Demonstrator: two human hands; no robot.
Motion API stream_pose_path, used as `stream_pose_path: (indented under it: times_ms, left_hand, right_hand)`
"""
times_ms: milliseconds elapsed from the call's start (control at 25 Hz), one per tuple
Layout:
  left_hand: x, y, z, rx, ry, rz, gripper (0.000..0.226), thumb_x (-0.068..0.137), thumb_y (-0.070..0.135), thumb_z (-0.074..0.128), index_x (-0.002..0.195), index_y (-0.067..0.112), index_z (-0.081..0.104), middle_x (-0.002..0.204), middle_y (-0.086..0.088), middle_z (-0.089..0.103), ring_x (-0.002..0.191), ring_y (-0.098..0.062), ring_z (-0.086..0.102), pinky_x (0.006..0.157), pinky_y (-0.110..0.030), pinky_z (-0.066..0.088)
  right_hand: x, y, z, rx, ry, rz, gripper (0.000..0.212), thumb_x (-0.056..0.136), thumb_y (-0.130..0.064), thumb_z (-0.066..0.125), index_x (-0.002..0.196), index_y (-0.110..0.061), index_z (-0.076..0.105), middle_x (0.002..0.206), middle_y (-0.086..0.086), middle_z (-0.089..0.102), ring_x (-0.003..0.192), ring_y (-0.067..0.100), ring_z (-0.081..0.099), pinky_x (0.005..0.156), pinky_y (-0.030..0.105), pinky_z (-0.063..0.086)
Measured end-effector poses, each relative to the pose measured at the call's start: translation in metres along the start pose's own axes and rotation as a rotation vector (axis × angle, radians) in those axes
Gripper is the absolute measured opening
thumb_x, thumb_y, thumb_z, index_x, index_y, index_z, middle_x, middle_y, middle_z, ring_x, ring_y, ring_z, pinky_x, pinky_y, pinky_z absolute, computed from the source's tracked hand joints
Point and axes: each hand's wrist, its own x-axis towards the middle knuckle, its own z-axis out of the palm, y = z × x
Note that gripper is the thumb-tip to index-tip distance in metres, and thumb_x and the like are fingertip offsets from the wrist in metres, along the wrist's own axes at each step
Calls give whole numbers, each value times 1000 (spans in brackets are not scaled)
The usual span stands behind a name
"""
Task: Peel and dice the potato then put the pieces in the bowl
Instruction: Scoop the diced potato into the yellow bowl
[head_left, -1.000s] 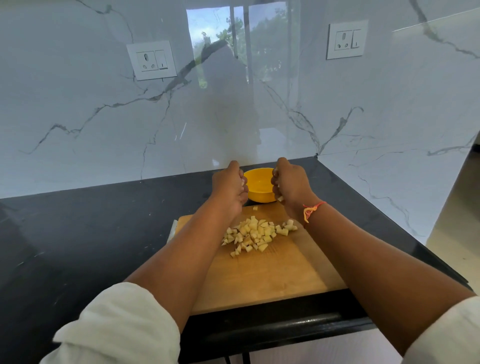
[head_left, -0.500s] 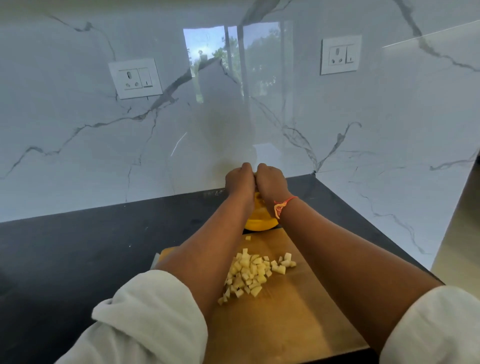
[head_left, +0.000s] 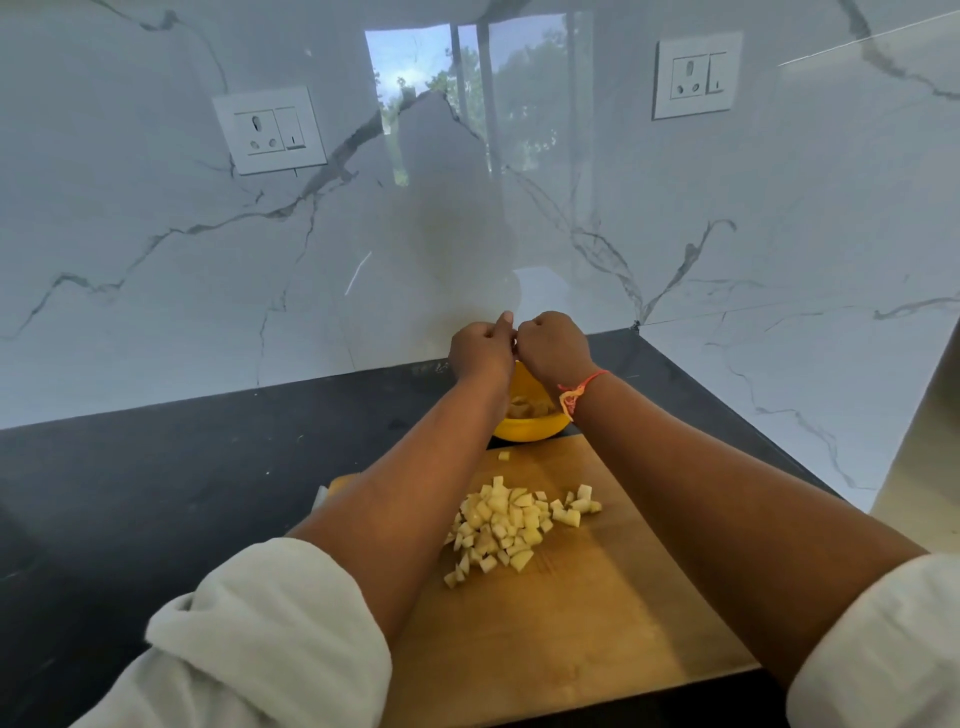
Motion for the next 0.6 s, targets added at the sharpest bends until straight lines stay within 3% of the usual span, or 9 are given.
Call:
stream_pose_path:
  times_ms: [120,240,360,480,600]
  left_hand:
    - [-9,-2,0,-60,-2,28,17,101,30,57,98,17,67,93,2,67,88,-17,63,73,-26,53]
    - [-22,4,-10,-87,41,98,25,103,34,50,94,19,67,89,5,69,82,-11,66,63,-19,47]
    - [-43,7,-33,-85,41,183,34,105,38,44,92,19,68,87,5,71,82,-8,66,68,-22,50]
    - [-74,-8,-62,79,-70,322,33,104,37,47,89,18,69,86,5,70,80,-8,64,71,-29,51]
    - [-99,-32,-92,426,-221,524,28,103,32,49,96,16,71,93,1,66,84,-10,59,74,-34,51]
  right_hand:
    - [-7,1,3,146,43,34,28,99,-17,48,80,-3,63,75,9,63,77,27,58,63,30,43]
    - [-18,-1,-4,475,77,162,28,97,-18,49,76,-10,64,88,16,71,89,33,67,84,46,55]
    - [-48,-2,-21,649,83,181,28,99,-22,47,78,-13,62,78,8,63,77,25,58,69,37,48]
    - [-91,7,-29,449,-37,44,38,101,-33,45,78,-9,64,74,4,64,71,22,58,68,37,46]
    - [-126,27,-31,-46,-112,-136,50,104,-46,37,82,-10,65,81,2,68,77,21,62,74,40,50]
